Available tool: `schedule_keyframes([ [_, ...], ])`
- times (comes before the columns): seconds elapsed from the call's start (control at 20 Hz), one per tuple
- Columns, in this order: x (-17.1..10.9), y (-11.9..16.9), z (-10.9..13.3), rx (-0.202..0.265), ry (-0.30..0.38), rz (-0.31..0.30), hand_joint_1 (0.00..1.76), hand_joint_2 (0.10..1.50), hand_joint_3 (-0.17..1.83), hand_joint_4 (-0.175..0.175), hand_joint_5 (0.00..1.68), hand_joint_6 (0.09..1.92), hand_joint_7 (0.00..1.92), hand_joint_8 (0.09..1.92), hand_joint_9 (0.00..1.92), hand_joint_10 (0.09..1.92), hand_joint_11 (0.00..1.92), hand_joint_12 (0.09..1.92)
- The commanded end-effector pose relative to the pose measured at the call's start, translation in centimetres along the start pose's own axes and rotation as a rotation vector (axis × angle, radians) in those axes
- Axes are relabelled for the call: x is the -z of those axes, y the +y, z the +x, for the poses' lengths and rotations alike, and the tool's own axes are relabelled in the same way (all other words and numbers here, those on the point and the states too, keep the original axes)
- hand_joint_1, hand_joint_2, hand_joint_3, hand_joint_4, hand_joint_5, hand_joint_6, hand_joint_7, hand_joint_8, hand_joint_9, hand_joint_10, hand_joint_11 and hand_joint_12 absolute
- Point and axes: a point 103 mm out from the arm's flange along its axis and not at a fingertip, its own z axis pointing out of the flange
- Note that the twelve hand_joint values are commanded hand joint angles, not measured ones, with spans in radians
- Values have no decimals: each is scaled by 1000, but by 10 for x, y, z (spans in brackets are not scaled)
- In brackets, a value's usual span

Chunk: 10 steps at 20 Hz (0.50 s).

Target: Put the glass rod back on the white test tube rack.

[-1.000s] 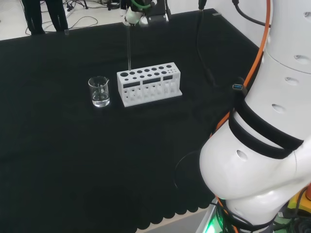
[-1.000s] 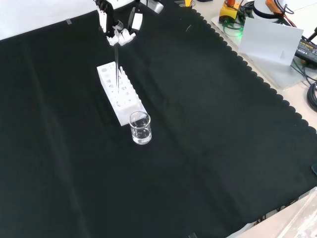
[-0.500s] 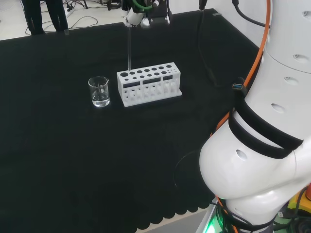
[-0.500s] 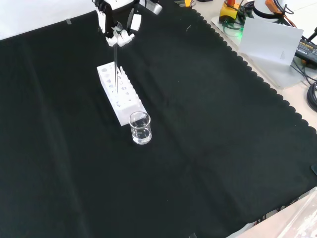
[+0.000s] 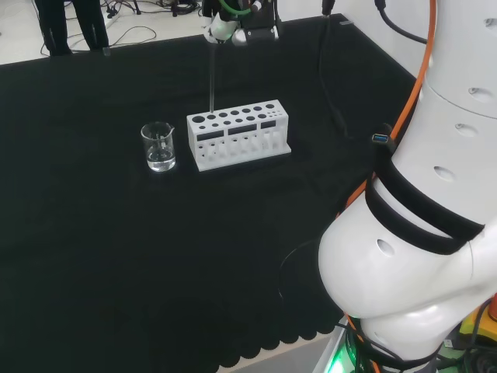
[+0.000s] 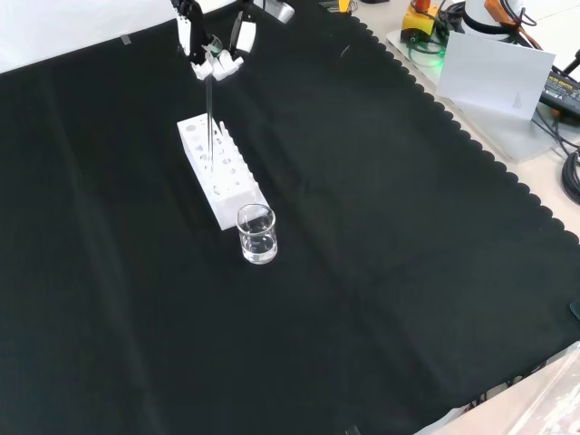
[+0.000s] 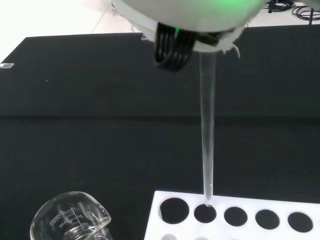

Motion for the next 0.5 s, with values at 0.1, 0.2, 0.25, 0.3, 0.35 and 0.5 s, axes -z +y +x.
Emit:
schedule_keyframes([
  [0.1, -3, -2, 1, 3, 8, 13, 1329, 626, 701, -175, 1252, 485, 1383, 733, 1750, 528, 1708, 432],
  [0.2, -5, -2, 3, 3, 2, 13, 1329, 625, 701, -175, 1251, 487, 1383, 733, 1750, 528, 1708, 433],
  [0.25, -5, -2, 3, 1, 2, 14, 1328, 625, 702, -175, 1251, 487, 1383, 733, 1750, 528, 1708, 433],
  [0.3, -6, -3, 4, -1, 0, 13, 1329, 625, 702, -175, 1251, 488, 1383, 733, 1750, 529, 1708, 433],
  [0.35, -7, -2, 6, -1, -1, 14, 1329, 625, 703, -175, 1251, 489, 1383, 733, 1750, 529, 1708, 433],
  [0.5, -9, -1, 6, -1, 0, 17, 1329, 624, 704, -175, 1251, 490, 1383, 734, 1749, 529, 1708, 433],
])
